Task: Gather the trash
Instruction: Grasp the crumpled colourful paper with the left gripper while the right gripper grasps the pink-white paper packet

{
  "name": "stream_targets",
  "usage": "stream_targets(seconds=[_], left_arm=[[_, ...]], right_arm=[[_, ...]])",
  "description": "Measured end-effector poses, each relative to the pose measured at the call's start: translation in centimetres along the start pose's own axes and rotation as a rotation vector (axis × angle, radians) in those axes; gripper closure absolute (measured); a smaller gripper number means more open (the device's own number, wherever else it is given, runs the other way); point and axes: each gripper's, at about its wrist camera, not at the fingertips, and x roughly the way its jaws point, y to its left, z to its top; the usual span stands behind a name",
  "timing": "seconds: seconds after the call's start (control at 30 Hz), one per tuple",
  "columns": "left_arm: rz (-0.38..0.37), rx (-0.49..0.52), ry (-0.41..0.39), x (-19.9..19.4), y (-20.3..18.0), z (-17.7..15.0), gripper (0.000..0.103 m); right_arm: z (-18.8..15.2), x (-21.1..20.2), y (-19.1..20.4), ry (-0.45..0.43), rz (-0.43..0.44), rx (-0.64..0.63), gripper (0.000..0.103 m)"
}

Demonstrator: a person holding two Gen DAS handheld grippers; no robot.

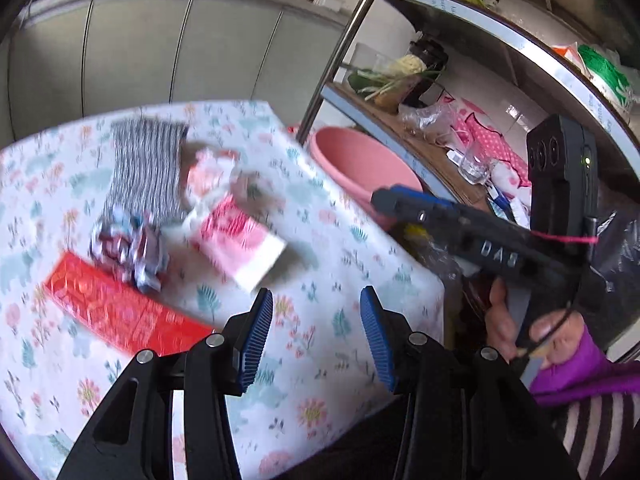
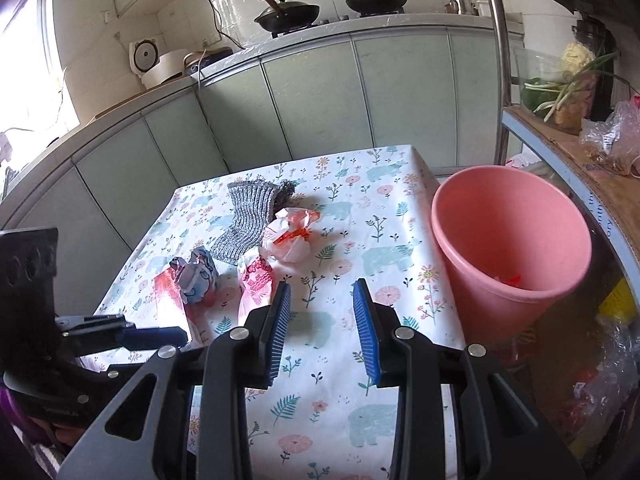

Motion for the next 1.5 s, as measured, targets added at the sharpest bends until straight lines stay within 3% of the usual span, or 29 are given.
stream_targets(seconds=[0.17,0.37,0.63,0.8,1.07,1.17,1.33,1.5], left_arm=[[-0.041,-0.047,0.052,0.2,1.8,-1.2,0.06],[0.014,-0.111,0.079,0.9,4.1,-1.7,0.061],[0.153,-0.144,0.042,-0.2,7.4,-1.2,0.06],[0.284,-0.213,0.007,-1.2,10.4,-0.3,0.059],[0.155,-0.416,-0.076,-2.9,13.0,1.7,0.058],[0.173,-0.461,-0.075,-2.2,13.3,2.8,0.058],[0.192,-0.47,-0.019,-0.2,13.2,3.6,0.058],[0.231,-0.403,-0.03,0.1,12.4,3.3,0.055]], right_arm=[[0.1,1.3,0.1,0.028,0.018,0.008,0.07],[0.3,2.6,1.0,0.052,0.039,-0.018,0.07],[0.5,3.9,1.6,0.079,0.058,-0.031,0.07],[0.3,4.8,2.1,0.103,0.077,-0.042,0.07],[0.1,6.3,2.9,0.133,0.126,-0.053,0.07],[0.0,6.7,3.2,0.143,0.137,-0.059,0.07],[-0.2,7.2,3.2,0.159,0.139,-0.067,0.07],[-0.7,8.1,3.0,0.198,0.148,-0.049,0.07]])
